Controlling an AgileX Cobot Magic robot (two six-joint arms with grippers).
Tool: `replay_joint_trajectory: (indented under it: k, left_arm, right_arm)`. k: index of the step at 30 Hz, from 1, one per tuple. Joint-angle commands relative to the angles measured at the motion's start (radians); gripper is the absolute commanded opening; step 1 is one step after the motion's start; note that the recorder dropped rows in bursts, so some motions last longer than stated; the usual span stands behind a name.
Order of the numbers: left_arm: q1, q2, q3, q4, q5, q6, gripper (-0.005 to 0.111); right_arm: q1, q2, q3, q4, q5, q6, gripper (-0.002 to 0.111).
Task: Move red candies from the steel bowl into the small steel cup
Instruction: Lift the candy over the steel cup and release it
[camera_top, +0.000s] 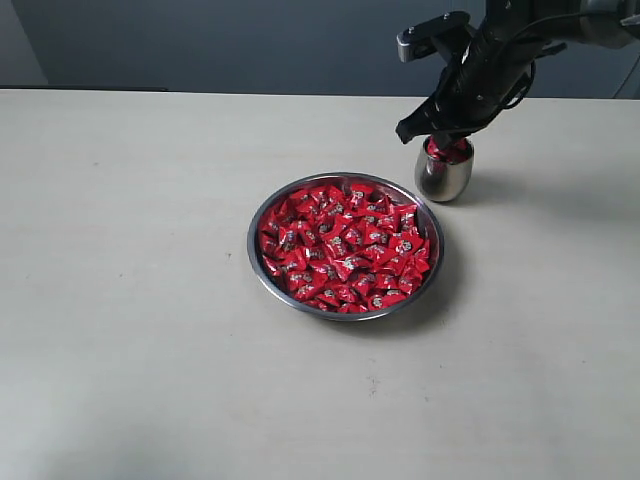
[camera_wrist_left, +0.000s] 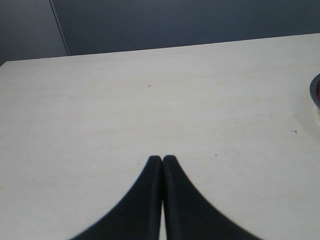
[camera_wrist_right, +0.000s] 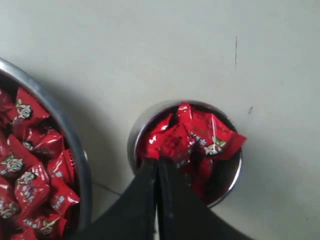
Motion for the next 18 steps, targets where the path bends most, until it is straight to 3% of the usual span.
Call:
replay_joint_trajectory:
  k: [1, 18]
  left_arm:
    - [0.000, -0.005, -0.008, 0.002, -0.008, -0.003, 0.000]
    - [0.000, -0.005, -0.008, 0.002, -0.008, -0.003, 0.000]
  right_arm:
    - [-0.009, 0.009, -0.006, -0.037, -0.002, -0.003, -0.001]
    - [-0.062, 0.008, -0.006, 0.033, -0.008, 0.002, -0.001]
